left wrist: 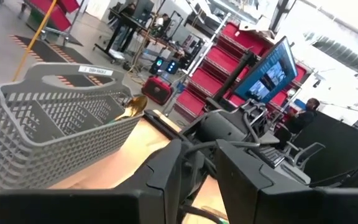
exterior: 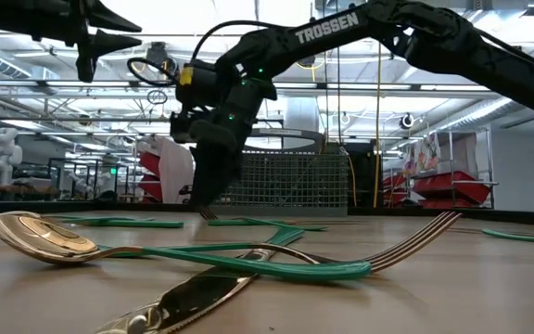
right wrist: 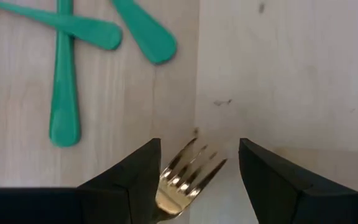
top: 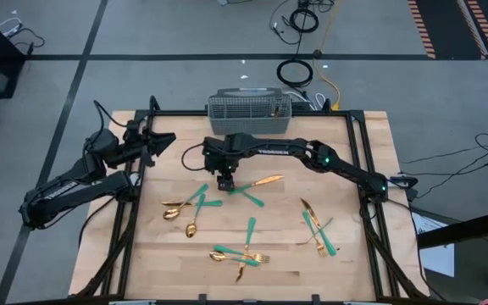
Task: Sort silverware
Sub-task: Put the green fork into the gray silverware organizer
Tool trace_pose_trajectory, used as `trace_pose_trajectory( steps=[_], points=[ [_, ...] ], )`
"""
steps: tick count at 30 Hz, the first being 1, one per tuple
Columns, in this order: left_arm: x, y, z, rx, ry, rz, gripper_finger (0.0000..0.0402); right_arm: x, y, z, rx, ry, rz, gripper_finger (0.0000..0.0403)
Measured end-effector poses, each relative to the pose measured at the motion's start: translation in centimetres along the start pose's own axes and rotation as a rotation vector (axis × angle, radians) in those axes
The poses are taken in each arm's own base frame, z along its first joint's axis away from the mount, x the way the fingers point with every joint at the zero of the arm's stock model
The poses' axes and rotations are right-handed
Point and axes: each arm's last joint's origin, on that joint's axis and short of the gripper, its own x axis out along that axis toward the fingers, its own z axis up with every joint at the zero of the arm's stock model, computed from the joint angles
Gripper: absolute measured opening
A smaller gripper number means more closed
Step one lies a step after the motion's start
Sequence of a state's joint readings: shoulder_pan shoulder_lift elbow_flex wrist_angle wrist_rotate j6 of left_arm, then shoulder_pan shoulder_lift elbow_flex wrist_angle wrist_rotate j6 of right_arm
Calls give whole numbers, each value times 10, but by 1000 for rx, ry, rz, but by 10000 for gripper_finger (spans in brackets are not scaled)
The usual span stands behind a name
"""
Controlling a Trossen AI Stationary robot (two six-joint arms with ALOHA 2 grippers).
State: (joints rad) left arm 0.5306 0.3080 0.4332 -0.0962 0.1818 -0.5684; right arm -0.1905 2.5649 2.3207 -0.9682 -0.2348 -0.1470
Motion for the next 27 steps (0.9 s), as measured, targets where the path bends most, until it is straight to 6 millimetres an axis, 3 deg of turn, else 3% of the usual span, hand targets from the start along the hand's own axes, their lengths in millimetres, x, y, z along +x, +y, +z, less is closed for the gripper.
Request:
trace_pose_trajectory(
  steps=[3, 6, 8, 15, 21, 27],
  points=[
    [0, 0, 0, 4, -2, 0, 102, 3, -1, -1, 5, 6, 1, 161],
    [0, 0, 0, 18, -3, 3, 102, 4, -1, -2, -9, 11, 5, 60],
    [0, 0, 0, 26, -3, 4, 102, 4, -3, -2, -20, 14, 5, 17],
    [0, 0, 0, 33, -4, 7, 102, -1, -3, -2, 11, 11, 0, 1],
    [0, 0, 0, 34, -6, 8, 102, -24, -3, 1, 67, 1, -31, 7],
    [0, 0, 0, 35, -12, 18, 102, -47, -5, -13, 188, 136, -32, 76]
  ],
)
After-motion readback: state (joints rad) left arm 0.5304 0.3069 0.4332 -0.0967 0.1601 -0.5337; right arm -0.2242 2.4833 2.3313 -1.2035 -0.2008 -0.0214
